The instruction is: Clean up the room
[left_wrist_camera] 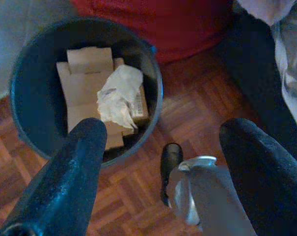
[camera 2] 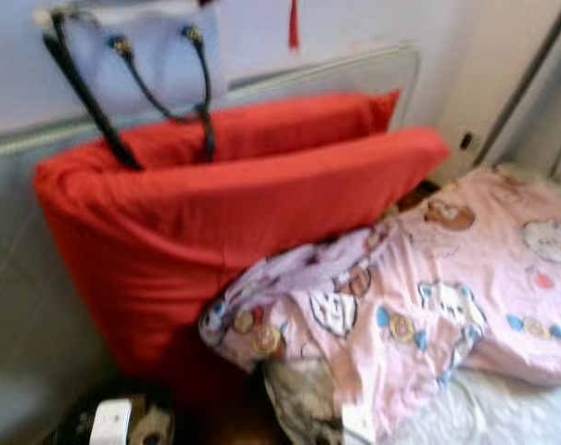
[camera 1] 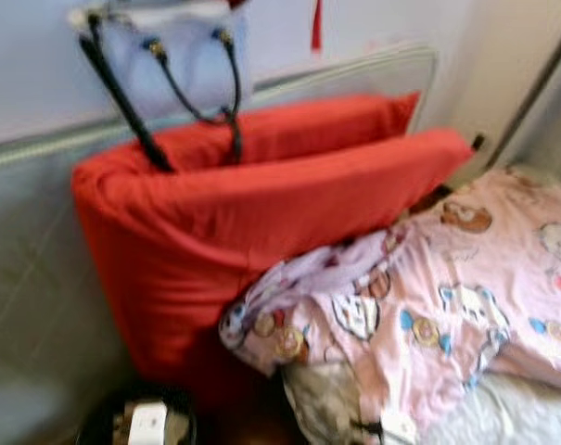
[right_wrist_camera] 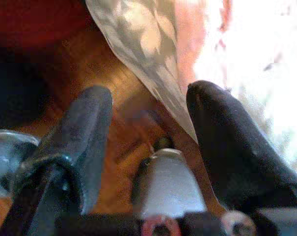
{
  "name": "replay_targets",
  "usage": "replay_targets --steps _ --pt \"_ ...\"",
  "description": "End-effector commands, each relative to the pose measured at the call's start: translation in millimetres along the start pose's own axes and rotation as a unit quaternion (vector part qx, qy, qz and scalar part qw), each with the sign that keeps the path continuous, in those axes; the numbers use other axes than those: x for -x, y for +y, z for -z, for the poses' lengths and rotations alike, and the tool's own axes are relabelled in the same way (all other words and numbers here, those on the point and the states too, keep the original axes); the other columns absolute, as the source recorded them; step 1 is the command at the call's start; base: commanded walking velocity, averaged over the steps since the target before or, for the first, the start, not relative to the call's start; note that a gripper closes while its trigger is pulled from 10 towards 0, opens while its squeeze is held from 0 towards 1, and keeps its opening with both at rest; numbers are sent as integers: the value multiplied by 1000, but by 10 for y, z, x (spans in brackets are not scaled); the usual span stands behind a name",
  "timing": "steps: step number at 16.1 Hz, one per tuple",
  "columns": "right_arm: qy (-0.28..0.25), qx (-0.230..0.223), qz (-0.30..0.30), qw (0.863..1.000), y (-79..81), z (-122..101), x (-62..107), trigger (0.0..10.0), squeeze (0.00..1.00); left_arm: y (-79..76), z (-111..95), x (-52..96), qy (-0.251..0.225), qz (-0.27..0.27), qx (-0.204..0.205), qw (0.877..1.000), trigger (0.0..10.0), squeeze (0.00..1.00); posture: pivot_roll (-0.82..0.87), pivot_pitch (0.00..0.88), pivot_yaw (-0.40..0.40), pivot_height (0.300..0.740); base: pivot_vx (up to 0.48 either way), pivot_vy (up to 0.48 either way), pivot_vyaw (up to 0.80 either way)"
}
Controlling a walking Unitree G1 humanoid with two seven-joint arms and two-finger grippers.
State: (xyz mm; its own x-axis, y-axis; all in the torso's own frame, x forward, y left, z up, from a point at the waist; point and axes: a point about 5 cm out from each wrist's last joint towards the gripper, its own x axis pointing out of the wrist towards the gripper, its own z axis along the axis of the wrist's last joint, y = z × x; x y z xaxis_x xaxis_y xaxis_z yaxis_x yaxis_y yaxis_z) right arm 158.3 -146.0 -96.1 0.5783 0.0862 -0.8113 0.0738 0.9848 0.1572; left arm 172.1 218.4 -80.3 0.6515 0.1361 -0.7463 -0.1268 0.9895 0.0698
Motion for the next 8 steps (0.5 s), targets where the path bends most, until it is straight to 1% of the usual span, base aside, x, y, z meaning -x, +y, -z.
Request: replay_targets --steps 1,2,3,4,5,6,7,8 --pt "-5 -9 12 1000 -93 44 30 10000 0 -55 -158 -37 -32 6 14 999 10000 0 78 0 -29 740 0 0 0" --pt "-13 -14 11 1000 -92 32 31 10000 0 -69 -239 -51 -49 9 16 999 10000 0 79 0 -29 740 0 0 0" --pt "-33 -25 9 999 -89 3 34 10000 0 -89 -389 -70 -84 12 19 996 10000 0 81 0 -31 740 0 0 0" --pt "-48 -11 4 999 -84 -29 36 10000 0 -86 -544 -81 -118 9 26 993 10000 0 78 0 -31 740 0 0 0" --pt "-60 -13 1 998 -81 -48 40 10000 0 -85 -681 -82 -151 10 32 988 10000 0 71 0 -32 740 0 0 0" --pt "-74 -22 -2 997 -82 -66 45 10000 0 -88 -835 -72 -190 12 38 981 10000 0 72 0 -33 740 0 0 0" --pt "-99 -32 -7 995 -83 -102 58 10000 0 -90 -1104 -15 -264 16 44 963 10000 0 71 0 -36 740 0 0 0" --pt "-106 -32 -9 994 -86 -112 62 10000 0 -96 -1157 8 -283 19 47 958 10000 0 71 0 -36 740 0 0 0"
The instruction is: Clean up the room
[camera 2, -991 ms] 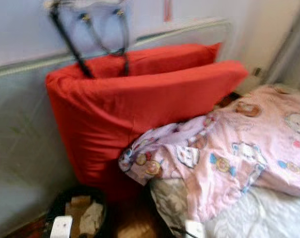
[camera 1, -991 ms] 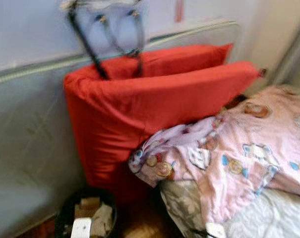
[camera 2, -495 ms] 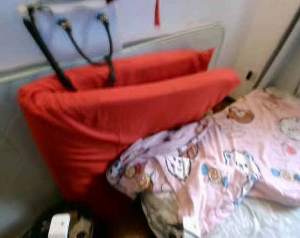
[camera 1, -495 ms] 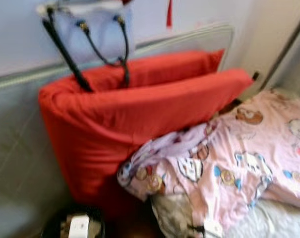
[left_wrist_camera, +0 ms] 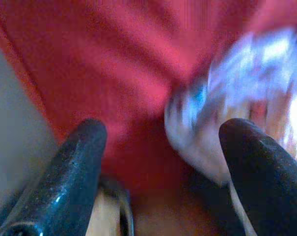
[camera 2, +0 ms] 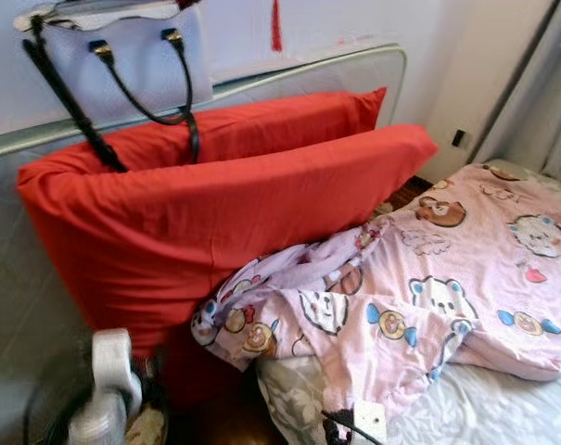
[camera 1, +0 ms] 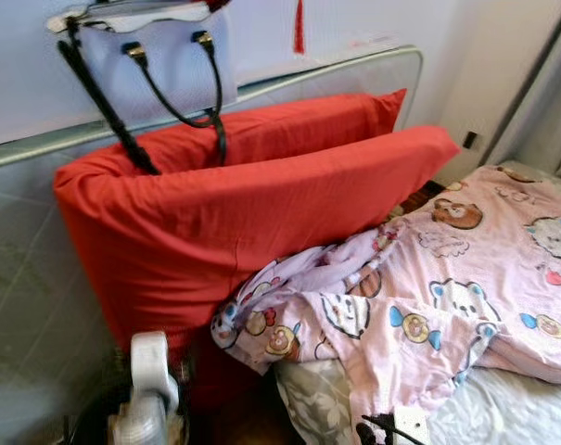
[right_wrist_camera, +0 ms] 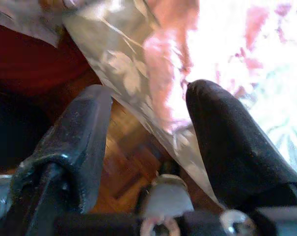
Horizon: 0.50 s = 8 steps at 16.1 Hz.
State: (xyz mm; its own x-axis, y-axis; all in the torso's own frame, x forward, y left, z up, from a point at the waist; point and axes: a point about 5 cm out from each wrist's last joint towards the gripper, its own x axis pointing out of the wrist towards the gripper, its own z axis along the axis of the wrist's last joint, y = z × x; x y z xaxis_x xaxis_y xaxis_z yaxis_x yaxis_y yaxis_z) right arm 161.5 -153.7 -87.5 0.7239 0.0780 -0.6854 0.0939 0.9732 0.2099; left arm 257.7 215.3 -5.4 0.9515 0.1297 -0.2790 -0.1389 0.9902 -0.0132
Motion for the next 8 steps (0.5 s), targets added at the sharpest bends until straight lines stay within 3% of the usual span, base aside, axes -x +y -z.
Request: replay_targets --steps 1,2,3,4,8 --pt "-21 -12 3 1000 -26 -39 5 10000 0 -30 -91 5 -35 8 -2 999 10000 0 65 0 -40 740 0 0 0" --pt "-168 6 -26 985 151 -985 -236 10000 0 -35 -142 34 -59 11 -8 998 10000 0 61 0 -43 740 0 0 0" --pt "-197 9 -31 980 191 -1174 -251 10000 0 -37 -161 51 -69 11 -9 998 10000 0 60 0 -47 740 0 0 0" --pt "-219 13 -35 975 208 -1238 -236 10000 0 -28 -205 91 -87 9 -7 996 10000 0 61 0 -49 740 0 0 0" --pt "-223 22 -44 974 202 -1199 -217 10000 0 -54 -233 192 -101 14 -14 995 10000 0 68 0 -57 740 0 0 0"
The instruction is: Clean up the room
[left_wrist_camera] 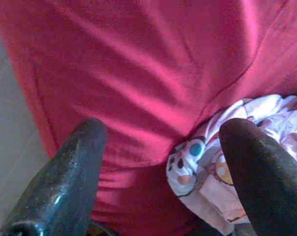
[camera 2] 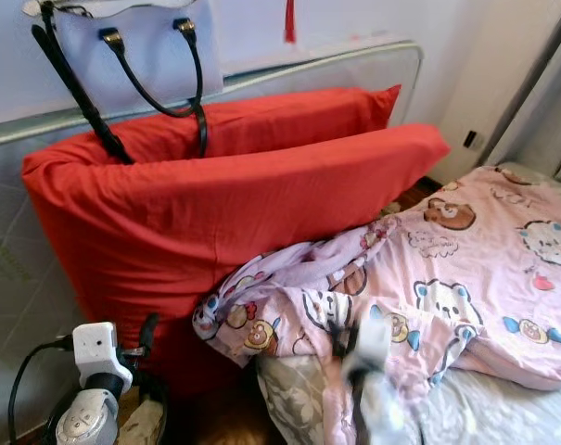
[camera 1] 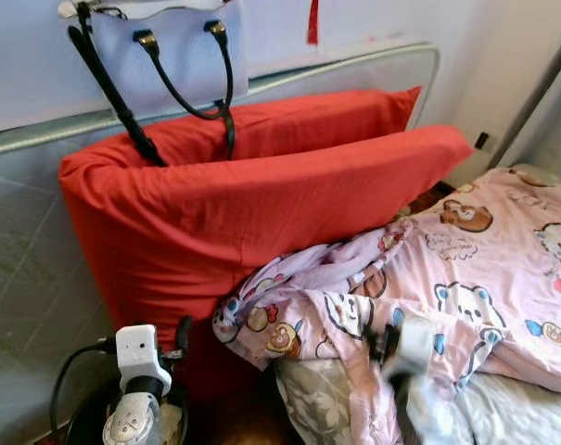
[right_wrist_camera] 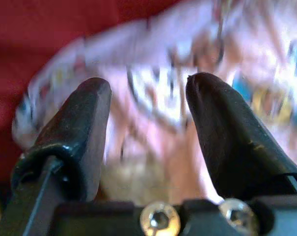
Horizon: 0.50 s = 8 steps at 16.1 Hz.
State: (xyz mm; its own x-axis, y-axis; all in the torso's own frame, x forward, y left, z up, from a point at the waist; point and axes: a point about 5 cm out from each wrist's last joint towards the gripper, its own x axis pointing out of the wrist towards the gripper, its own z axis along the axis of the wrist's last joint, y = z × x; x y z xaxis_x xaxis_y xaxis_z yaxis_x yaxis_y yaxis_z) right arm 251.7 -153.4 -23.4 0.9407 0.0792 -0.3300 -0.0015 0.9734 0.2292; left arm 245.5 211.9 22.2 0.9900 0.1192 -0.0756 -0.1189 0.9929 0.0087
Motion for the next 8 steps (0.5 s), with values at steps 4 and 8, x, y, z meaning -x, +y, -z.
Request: replay_targets --steps 4,8 --pt "-32 -1 -2 999 3 -89 3 10000 0 -46 -51 55 -4 9 -2 1000 10000 0 62 0 -56 740 0 0 0" --pt "-7 14 -9 1000 66 -50 -23 10000 0 -66 -97 12 1 11 -1 1000 10000 0 59 0 -57 740 0 0 0"
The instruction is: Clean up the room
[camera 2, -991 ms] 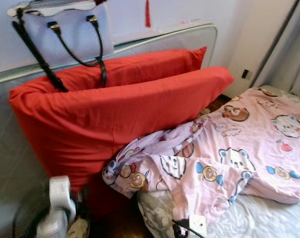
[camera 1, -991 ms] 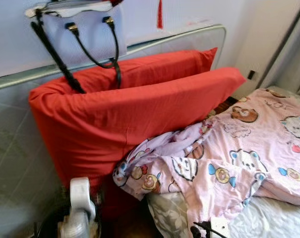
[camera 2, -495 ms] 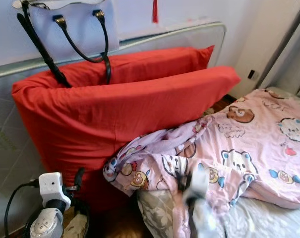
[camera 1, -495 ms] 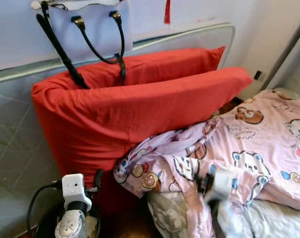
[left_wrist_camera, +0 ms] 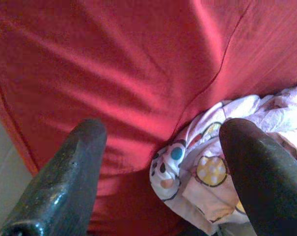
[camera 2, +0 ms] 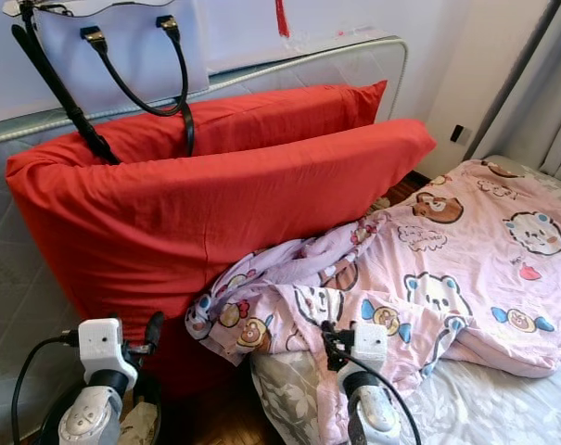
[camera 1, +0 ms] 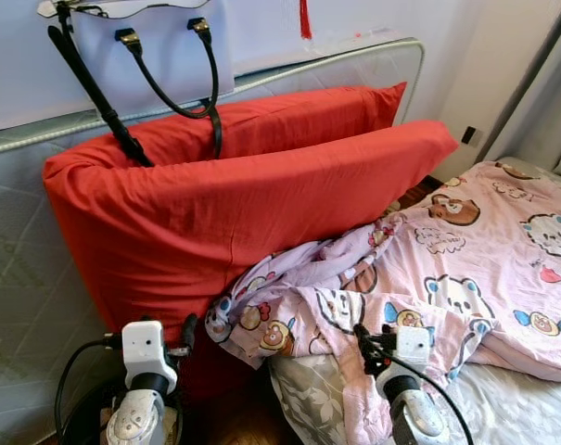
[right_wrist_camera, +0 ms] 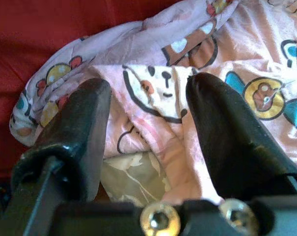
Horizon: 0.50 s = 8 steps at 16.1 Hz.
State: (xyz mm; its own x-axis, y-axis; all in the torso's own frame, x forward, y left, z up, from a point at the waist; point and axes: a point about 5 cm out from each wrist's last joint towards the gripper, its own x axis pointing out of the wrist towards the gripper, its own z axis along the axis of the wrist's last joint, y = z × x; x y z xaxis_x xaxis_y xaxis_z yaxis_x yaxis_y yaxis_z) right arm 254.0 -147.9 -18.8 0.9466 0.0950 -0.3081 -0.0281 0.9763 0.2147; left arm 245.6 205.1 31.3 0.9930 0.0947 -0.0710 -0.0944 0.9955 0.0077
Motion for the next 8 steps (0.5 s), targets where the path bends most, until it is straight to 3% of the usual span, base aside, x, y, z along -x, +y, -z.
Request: replay_targets --steps 1,8 --pt "4 4 0 1000 5 -17 -19 10000 0 2 -11 -2 4 -1 0 1000 10000 0 57 0 -58 735 0 0 0" --pt "-12 -6 9 1000 -37 -60 -17 10000 0 34 -23 -9 8 -8 -1 1000 10000 0 57 0 -62 720 0 0 0"
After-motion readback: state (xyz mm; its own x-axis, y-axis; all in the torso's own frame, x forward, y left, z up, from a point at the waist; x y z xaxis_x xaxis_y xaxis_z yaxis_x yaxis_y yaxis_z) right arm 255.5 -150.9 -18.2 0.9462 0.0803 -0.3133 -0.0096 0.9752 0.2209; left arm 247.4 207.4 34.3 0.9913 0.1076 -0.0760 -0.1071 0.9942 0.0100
